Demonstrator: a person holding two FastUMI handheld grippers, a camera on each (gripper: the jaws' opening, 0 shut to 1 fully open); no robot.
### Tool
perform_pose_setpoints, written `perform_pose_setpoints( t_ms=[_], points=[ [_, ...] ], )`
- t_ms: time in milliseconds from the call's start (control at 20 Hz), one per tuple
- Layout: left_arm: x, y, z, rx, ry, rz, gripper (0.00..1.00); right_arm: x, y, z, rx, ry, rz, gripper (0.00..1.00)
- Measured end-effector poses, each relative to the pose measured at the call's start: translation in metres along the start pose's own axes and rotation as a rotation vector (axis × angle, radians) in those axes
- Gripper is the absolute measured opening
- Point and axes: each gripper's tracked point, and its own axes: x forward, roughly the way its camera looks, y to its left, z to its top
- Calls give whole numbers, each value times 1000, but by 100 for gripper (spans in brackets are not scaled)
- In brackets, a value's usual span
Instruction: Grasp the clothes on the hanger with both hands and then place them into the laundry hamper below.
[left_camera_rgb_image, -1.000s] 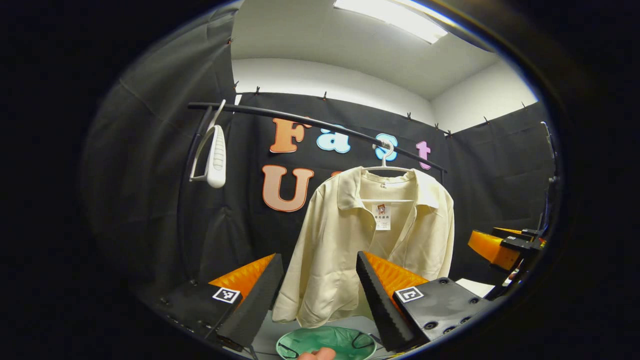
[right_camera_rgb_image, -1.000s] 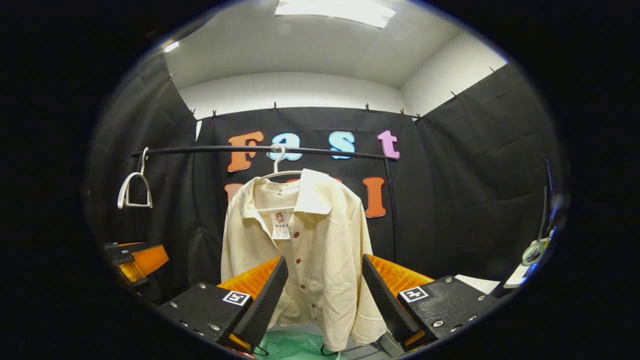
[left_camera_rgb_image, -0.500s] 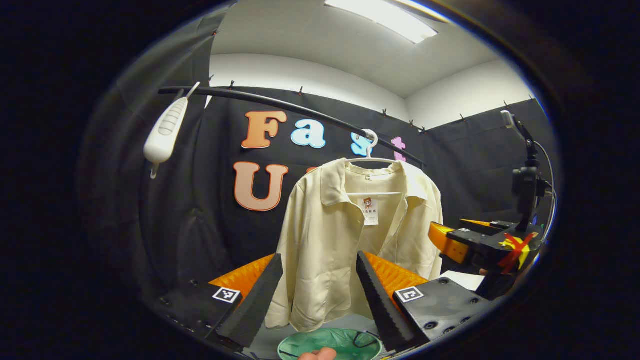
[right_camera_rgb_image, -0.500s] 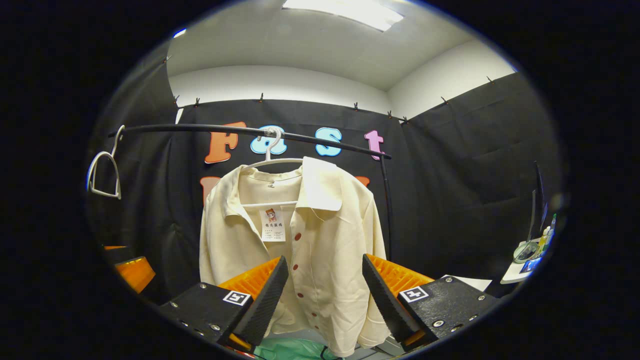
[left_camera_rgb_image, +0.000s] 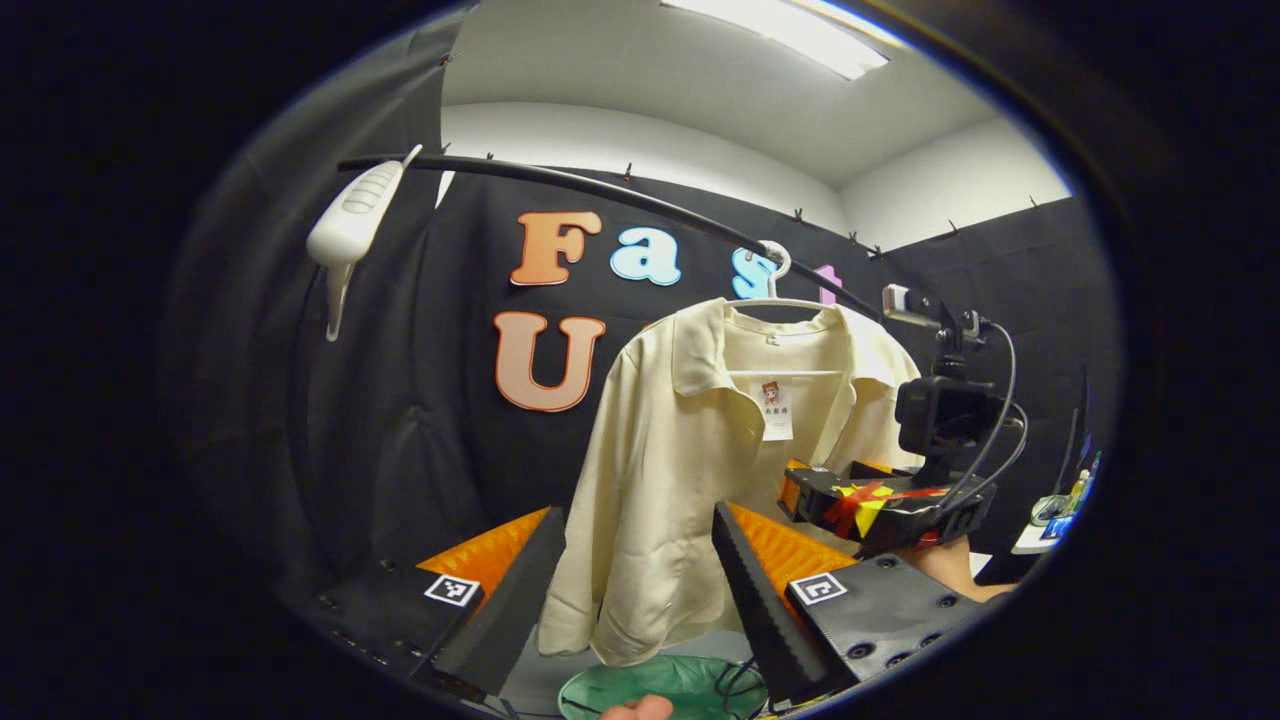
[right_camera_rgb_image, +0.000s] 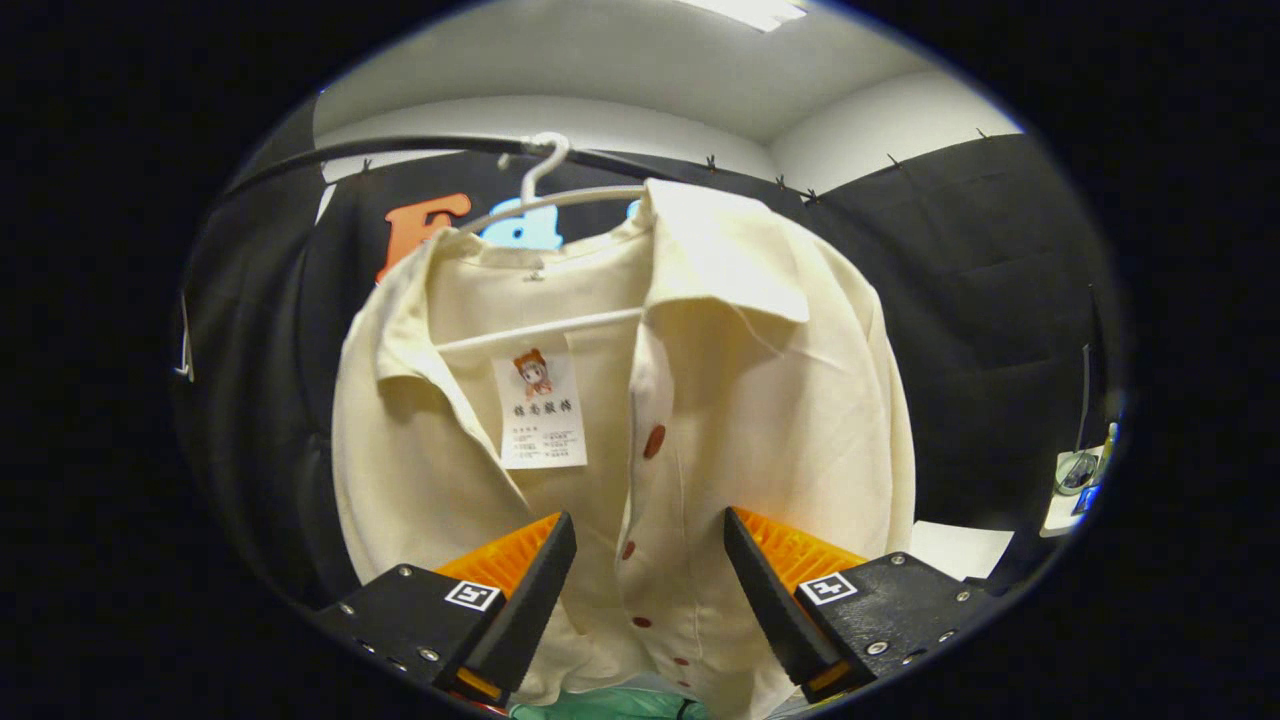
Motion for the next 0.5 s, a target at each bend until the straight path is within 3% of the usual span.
perform_pose_setpoints(
  t_ms=[150, 200, 300, 400, 450, 500],
  points=[
    [4, 2, -5, 8, 8, 45, 97, 17, -45, -7, -17, 4, -150, 92],
    [7, 3, -5, 10, 5, 57, 93, 19, -54, -6, -4, -9, -153, 92],
    [14, 1, -10, 5, 2, 60, 96, 15, -64, 7, 31, -48, -117, 90],
    [21, -6, -12, 6, 3, 49, 96, 13, -85, 24, 11, -76, -121, 81],
    [27, -11, -13, 10, 1, 38, 97, 14, -90, 35, -3, -95, -109, 66],
    [33, -19, -13, 15, -1, 23, 96, 9, -94, 43, -13, -108, -95, 59]
  ],
)
